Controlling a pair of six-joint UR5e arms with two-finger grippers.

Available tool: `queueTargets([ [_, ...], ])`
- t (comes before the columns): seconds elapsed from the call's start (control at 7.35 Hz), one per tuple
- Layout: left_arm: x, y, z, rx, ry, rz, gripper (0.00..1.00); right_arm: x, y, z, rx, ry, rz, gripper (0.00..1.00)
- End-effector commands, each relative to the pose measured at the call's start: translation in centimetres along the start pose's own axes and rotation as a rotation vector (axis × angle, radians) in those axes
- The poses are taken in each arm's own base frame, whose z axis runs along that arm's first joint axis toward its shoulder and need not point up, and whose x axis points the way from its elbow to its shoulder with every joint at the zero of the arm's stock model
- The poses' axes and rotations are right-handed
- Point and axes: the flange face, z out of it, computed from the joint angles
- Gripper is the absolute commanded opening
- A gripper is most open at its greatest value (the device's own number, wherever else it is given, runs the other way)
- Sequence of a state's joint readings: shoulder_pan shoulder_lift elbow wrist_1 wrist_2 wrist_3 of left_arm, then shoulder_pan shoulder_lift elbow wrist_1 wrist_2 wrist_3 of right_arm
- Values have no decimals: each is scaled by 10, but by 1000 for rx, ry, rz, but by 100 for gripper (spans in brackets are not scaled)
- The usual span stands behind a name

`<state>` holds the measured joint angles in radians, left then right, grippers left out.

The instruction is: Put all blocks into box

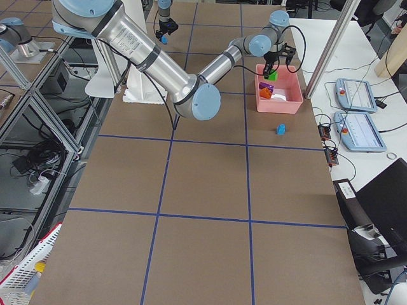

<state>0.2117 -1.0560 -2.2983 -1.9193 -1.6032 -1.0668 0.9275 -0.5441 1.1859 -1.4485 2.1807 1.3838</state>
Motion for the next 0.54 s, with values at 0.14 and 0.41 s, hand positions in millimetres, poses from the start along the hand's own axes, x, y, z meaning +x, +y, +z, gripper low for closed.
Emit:
queueTargets([
  [0.14, -3, 14, 5, -27, -14, 6, 99, -33, -6, 57, 71, -19, 46, 0],
  [0.41, 3, 26, 19, -56, -22, 3, 99, -36, 10, 78, 77, -10, 27, 0],
])
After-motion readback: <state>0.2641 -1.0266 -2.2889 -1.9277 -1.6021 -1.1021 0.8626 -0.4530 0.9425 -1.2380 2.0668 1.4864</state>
